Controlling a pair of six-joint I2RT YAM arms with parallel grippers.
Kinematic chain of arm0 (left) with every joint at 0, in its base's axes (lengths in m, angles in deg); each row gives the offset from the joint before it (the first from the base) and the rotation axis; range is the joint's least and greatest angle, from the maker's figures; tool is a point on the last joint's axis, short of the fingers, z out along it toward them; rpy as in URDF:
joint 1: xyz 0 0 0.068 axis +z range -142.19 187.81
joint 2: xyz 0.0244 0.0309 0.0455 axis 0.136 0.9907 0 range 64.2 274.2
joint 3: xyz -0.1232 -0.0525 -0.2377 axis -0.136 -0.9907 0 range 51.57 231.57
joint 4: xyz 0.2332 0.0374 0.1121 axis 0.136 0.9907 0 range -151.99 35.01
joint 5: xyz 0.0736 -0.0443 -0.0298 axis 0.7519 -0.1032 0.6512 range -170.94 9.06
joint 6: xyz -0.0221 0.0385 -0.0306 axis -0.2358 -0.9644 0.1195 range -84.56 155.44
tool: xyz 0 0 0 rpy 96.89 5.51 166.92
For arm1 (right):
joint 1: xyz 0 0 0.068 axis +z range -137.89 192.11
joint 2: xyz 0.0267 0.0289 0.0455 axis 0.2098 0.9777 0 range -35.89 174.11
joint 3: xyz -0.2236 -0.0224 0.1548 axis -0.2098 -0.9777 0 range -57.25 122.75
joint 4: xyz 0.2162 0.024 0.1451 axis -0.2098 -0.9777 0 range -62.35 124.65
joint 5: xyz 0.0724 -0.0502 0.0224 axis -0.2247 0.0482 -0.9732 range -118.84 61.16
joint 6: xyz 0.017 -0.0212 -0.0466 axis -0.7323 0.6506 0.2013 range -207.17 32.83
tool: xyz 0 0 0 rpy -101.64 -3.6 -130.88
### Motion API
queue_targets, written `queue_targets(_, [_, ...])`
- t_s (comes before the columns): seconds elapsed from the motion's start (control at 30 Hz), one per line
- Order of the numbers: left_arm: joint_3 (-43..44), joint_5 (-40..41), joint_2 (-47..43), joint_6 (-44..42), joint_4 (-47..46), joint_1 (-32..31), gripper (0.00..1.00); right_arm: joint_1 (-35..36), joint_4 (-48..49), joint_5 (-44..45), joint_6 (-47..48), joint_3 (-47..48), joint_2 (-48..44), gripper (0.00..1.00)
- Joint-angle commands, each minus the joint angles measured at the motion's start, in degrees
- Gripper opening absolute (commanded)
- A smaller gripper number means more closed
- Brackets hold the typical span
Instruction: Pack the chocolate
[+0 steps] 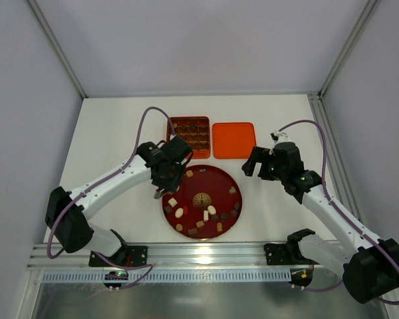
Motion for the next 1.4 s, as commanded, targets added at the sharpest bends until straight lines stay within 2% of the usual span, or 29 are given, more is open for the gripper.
queue_targets(0.0, [0.0, 1.3, 0.3, -0.8, -1.7, -0.2, 0.41, -0.1, 1.4, 0.9, 0.7, 0.4, -1.2, 1.0])
queue_targets(0.87, [0.8, -0.5, 2.7, -2.5, -2.9, -1.0, 0.39, -0.1, 1.1, 1.4, 0.8, -0.1, -2.0, 1.0])
queue_targets(1.1, [1.4, -1.6, 1.9, -2.3, -2.3, -1.2, 0.34, -0.1, 1.4, 1.3, 0.5, -0.3, -2.0, 1.0])
queue_targets(1.37, [2.7, -3.4, 0.7, -1.3, -1.0, -1.8, 0.33, -0.1, 1.4, 1.5, 0.7, -0.5, -2.2, 1.0])
